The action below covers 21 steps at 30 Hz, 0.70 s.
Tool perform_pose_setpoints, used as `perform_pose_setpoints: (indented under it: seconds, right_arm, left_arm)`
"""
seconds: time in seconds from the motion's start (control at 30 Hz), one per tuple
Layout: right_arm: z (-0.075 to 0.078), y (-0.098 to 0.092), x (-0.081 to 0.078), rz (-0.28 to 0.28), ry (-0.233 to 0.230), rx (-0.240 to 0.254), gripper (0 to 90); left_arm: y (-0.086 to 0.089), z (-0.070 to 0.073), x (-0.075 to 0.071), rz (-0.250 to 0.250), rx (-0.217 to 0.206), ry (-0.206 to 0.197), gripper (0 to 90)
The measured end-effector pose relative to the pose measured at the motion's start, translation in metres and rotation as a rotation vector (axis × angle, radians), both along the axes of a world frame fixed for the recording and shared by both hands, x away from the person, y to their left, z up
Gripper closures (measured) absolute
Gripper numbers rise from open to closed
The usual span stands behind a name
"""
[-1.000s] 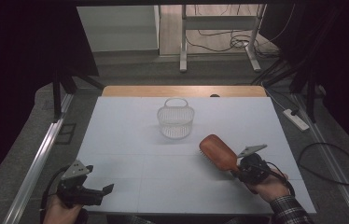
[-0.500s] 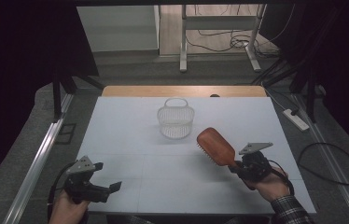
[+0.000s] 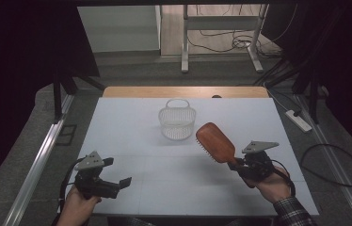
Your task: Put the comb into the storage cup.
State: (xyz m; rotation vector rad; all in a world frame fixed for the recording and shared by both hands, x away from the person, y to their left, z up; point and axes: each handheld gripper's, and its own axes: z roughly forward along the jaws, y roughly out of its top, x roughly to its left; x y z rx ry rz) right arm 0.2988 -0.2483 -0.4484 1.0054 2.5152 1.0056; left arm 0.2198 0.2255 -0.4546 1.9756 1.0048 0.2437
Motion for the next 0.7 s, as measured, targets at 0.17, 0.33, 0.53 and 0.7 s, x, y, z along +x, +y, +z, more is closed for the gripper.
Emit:
perform_pose_setpoints:
  seconds: [0.17,0.33,0.53,0.7]
  right_arm:
    - [0.004,0.003,0.001,0.01,-0.019,0.017,71.7]
    - [0.008,0.005,0.0,0.012,-0.033,0.032,71.7]
    - [0.01,0.006,0.0,0.008,-0.047,0.036,71.7]
    - [0.013,0.008,0.0,0.013,-0.061,0.049,71.7]
  left_arm:
    - [-0.009,0.005,0.007,-0.013,-0.006,0.001,0.0]
    - [-0.016,0.008,0.014,-0.024,-0.024,0.006,0.0]
    - [-0.025,0.013,0.023,-0.042,-0.051,0.012,0.0]
    - [-0.037,0.015,0.031,-0.07,-0.05,0.015,0.0]
